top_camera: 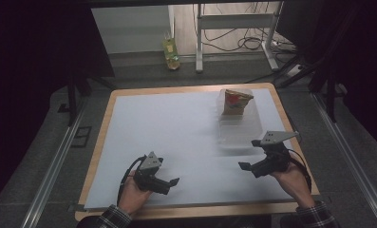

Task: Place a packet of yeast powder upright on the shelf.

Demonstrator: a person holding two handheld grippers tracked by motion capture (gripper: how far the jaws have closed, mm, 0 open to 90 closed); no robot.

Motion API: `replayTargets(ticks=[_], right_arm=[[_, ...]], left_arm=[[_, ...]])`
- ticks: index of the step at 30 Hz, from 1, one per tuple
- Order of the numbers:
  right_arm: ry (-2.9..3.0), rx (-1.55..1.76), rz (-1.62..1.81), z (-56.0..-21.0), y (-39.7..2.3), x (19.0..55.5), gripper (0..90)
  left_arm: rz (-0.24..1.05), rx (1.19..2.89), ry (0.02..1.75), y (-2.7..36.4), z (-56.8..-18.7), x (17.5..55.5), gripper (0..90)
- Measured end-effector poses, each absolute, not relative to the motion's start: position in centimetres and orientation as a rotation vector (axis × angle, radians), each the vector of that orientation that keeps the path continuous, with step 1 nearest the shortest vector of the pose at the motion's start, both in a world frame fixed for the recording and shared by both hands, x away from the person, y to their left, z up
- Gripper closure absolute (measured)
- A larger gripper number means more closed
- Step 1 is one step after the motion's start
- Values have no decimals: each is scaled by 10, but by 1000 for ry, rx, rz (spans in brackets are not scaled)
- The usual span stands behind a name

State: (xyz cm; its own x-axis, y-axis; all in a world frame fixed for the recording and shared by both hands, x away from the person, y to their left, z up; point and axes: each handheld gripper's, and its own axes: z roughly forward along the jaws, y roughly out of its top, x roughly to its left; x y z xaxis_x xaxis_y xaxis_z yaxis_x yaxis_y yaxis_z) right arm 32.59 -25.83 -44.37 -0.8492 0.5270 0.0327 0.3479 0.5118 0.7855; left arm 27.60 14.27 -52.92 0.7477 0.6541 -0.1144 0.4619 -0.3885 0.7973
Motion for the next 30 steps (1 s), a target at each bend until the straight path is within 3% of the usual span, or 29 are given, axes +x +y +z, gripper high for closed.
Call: replayTargets(ticks=[15,30], right_arm=[[2573,746,1239,-484,-249,294,6],[2657,741,1095,-512,-246,292,6]], left_arm=[[286,2051,840,142,-531,276,15],[316,2064,820,140,-532,275,7]])
